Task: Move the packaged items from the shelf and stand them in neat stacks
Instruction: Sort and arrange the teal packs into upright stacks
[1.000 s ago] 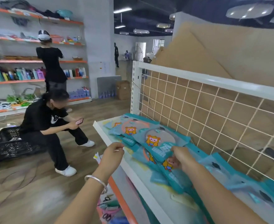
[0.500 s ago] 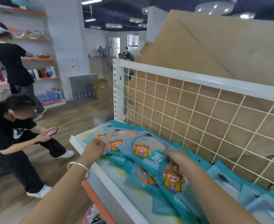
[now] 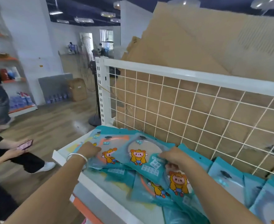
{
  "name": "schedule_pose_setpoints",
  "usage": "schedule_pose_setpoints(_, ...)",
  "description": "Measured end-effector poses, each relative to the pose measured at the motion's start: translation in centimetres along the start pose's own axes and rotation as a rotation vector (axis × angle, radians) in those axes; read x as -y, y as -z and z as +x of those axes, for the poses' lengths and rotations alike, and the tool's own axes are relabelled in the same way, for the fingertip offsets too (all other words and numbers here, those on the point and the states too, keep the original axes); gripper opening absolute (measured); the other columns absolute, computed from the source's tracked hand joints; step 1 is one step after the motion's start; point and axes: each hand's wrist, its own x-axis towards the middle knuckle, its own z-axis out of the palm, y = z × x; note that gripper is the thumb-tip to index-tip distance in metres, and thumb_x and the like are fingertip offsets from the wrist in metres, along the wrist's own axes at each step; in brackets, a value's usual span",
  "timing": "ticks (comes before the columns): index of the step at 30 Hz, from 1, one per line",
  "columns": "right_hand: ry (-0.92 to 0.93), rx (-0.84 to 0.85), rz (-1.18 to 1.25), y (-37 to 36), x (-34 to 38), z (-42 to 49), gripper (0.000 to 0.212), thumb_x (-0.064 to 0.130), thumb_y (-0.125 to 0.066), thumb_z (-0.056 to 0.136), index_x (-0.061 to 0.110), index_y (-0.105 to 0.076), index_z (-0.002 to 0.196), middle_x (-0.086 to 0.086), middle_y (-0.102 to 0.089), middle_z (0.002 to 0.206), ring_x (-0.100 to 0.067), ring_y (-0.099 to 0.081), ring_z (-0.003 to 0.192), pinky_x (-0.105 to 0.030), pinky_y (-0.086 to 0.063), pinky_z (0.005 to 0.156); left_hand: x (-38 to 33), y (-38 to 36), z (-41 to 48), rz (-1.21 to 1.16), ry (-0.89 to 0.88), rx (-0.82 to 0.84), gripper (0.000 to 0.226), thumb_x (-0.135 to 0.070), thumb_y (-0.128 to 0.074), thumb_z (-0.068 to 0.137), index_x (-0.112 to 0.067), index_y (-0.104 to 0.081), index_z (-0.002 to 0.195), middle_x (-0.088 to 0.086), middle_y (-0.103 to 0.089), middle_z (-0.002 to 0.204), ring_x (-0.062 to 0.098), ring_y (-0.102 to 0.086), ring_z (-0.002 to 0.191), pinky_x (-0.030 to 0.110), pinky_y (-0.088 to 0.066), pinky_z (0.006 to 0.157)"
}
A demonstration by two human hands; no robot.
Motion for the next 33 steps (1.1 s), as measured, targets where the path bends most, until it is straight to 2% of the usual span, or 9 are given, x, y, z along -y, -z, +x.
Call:
schedule_pose_setpoints(5,-0.029,0.047,-0.008,-0.5,1.3,-0.5,0.021,0.022,-0.062,0.088,0.012,-0.044,0.084,-0.009,-0.057,0.074,-0.009,-0.053,0.032,-0.018,-0.038,0.035,-0.6,0.1,0.6,0.022,-0.034,0.017,0.047,-0.028,-0.068,0.085,-0.001,-0.053,0.121,0.014,-0.057,0.121,0.028,-0.053,0.11,0.031,-0.041,0.088)
schedule_pose_setpoints(12,-0.041,0.011,0.012,-2.7,0.8,0.7,0.044,0.025,-0.07,0.083,0.004,-0.046,0.113,-0.015,-0.065,0.099,-0.017,-0.061,0.047,-0.021,-0.045,0.039,-0.3,-0.9,1.7,0.244,-0.163,0.04,0.04,-0.044,-0.069,0.075,-0.014,-0.06,0.099,0.003,-0.062,0.098,0.021,-0.055,0.09,0.028,-0.046,0.081)
schedule_pose_setpoints(17,-0.023,-0.035,0.133,-3.7,1.2,0.8,0.071,0.017,-0.075,0.077,0.012,-0.028,0.129,-0.016,-0.062,0.099,-0.013,-0.054,0.05,-0.021,-0.044,0.038,0.0,0.1,1.7,0.121,-0.11,0.07,0.042,-0.029,-0.078,0.073,-0.006,-0.056,0.101,0.009,-0.06,0.099,0.026,-0.058,0.095,0.034,-0.046,0.08)
schedule_pose_setpoints(19,-0.041,-0.117,0.211,-4.1,0.5,1.7,0.074,0.007,-0.072,0.075,0.007,-0.027,0.134,-0.015,-0.058,0.076,-0.011,-0.044,0.037,-0.017,-0.034,0.033,0.4,0.3,2.2,0.053,-0.081,0.131,0.045,-0.026,-0.079,0.072,-0.003,-0.057,0.104,0.012,-0.06,0.093,0.029,-0.062,0.097,0.036,-0.051,0.08)
schedule_pose_setpoints(23,-0.102,-0.126,0.452,-4.5,0.4,1.7,0.022,0.004,-0.067,0.08,0.003,-0.051,0.095,-0.006,-0.035,0.054,-0.009,-0.025,0.031,-0.015,-0.021,0.032,0.9,0.5,3.1,-0.179,-0.004,0.248,0.027,-0.021,-0.076,0.074,-0.01,-0.052,0.067,0.003,-0.044,0.048,0.013,-0.038,0.039,0.018,-0.032,0.039)
schedule_pose_setpoints(25,-0.11,-0.088,0.572,-4.5,0.5,1.3,0.018,0.007,-0.067,0.082,0.008,-0.049,0.08,-0.004,-0.032,0.053,-0.009,-0.021,0.037,-0.014,-0.018,0.032,0.7,0.2,3.5,-0.312,0.019,0.303,0.022,-0.017,-0.074,0.075,-0.01,-0.054,0.068,0.005,-0.05,0.046,0.011,-0.042,0.036,0.016,-0.037,0.04)
schedule_pose_setpoints(28,-0.142,-0.025,0.644,-4.9,0.7,0.6,0.03,0.014,-0.067,0.084,0.012,-0.045,0.064,0.0,-0.034,0.045,-0.008,-0.018,0.036,-0.014,-0.014,0.032,0.5,-0.3,4.4,-0.439,-0.031,0.368,0.021,-0.009,-0.073,0.074,-0.002,-0.063,0.091,0.02,-0.064,0.074,0.019,-0.056,0.057,0.026,-0.051,0.056)
schedule_pose_setpoints(31,-0.17,-0.027,0.677,-5.5,1.0,0.2,0.027,0.015,-0.065,0.085,0.011,-0.047,0.066,-0.002,-0.04,0.051,-0.009,-0.026,0.039,-0.013,-0.015,0.03,0.6,-0.1,4.7,-0.368,-0.095,0.269,0.018,-0.01,-0.07,0.076,-0.005,-0.057,0.066,0.012,-0.052,0.05,0.013,-0.039,0.032,0.015,-0.031,0.035)
schedule_pose_setpoints(33,-0.184,-0.046,0.726,-5.7,1.3,0.1,0.021,0.011,-0.061,0.088,0.009,-0.047,0.072,-0.005,-0.041,0.054,-0.008,-0.033,0.037,-0.012,-0.017,0.03,0.8,-0.3,5.2,-0.411,-0.044,0.28,0.022,-0.016,-0.072,0.074,-0.009,-0.054,0.063,0.008,-0.046,0.045,0.013,-0.033,0.031,0.016,-0.023,0.037)
